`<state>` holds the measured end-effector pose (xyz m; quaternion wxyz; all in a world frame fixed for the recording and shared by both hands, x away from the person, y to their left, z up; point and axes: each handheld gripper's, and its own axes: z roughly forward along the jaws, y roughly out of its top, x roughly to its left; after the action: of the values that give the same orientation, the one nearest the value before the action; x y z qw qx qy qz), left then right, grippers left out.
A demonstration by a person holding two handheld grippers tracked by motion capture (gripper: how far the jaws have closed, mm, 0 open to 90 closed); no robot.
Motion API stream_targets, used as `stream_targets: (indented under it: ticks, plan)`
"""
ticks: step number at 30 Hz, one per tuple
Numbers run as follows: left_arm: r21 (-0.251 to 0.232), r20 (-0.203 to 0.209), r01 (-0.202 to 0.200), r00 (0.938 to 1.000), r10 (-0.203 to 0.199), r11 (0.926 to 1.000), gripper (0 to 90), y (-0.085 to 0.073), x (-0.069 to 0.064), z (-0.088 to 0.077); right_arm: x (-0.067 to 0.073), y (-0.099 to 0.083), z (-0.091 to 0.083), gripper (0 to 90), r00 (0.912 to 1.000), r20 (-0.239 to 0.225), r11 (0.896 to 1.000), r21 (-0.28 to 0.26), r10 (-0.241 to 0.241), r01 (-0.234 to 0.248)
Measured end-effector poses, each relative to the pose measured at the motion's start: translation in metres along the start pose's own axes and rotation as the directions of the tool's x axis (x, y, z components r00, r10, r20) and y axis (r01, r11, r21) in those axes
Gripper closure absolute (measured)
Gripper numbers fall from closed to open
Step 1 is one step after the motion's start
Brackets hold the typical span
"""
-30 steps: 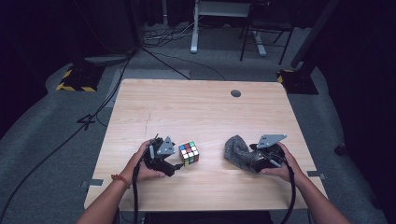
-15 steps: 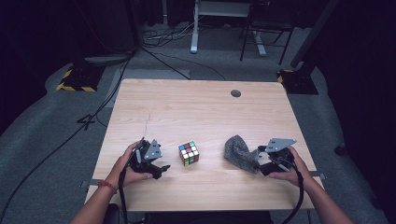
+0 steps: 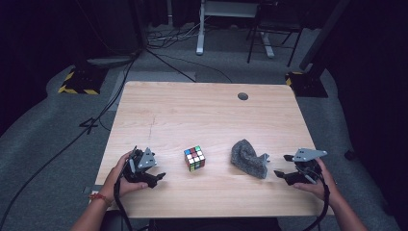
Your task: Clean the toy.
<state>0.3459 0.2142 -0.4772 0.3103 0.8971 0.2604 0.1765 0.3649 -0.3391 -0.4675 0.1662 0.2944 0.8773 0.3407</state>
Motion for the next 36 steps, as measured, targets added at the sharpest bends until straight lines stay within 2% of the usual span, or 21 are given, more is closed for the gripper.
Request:
stream_targets:
  ticks: [7,10,12,17,19,22,36]
  plan:
    - [0.018,0.019,0.055,0.9983,-0.056,0.9983,17.9,-0.015,0.005,0.003,-0.014,-0.032,-0.005,24.8,0.9950,0.042,0.996,0.003,0.091,-0.091]
    - [0.010,0.065,0.099,0.9930,-0.099,0.9951,17.6,-0.022,0.008,0.004,-0.018,-0.043,-0.007,24.6,0.9898,0.053,0.991,-0.006,0.132,-0.132]
    - [0.022,0.054,0.106,0.9927,-0.108,0.9941,17.6,-0.026,0.010,0.005,-0.019,-0.049,-0.008,24.5,0.9854,0.058,0.987,-0.021,0.160,-0.159]
    - [-0.006,0.082,0.166,0.9829,-0.165,0.9861,16.9,-0.033,0.013,0.006,-0.021,-0.063,-0.010,23.6,0.9738,0.072,0.976,-0.057,0.216,-0.212]
    - [-0.029,0.082,0.168,0.9828,-0.165,0.9853,16.2,-0.036,0.013,0.007,-0.022,-0.065,-0.011,23.4,0.9693,0.083,0.972,-0.068,0.231,-0.226]
    - [-0.031,0.082,0.169,0.9828,-0.166,0.9852,15.7,-0.037,0.013,0.007,-0.020,-0.065,-0.011,21.8,0.9668,0.112,0.973,-0.064,0.230,-0.224]
    - [-0.030,0.074,0.176,0.9821,-0.173,0.9840,15.6,-0.037,0.012,0.006,-0.020,-0.065,-0.011,21.4,0.9658,0.112,0.972,-0.063,0.234,-0.228]
